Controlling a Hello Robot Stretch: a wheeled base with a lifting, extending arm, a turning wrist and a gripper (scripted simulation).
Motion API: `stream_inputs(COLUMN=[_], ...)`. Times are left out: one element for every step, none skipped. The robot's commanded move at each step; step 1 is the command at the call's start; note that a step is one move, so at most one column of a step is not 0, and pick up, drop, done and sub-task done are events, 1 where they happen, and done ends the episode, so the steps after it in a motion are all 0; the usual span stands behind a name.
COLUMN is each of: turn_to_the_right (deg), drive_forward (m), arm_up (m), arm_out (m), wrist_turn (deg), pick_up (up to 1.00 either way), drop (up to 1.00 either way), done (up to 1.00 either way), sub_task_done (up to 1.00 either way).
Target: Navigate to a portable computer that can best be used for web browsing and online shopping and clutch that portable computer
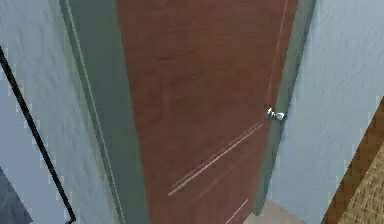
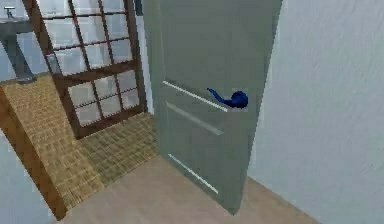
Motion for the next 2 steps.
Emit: stream_inputs(turn_to_the_right=[-45.0,-45.0], drive_forward=[0.0,0.0], arm_up=[0.0,0.0], arm_out=[0.0,0.0], wrist_turn=[0.0,0.0], pick_up=[0.0,0.0], drop=[0.0,0.0], done=[0.0,0.0], sub_task_done=[0.0,0.0])
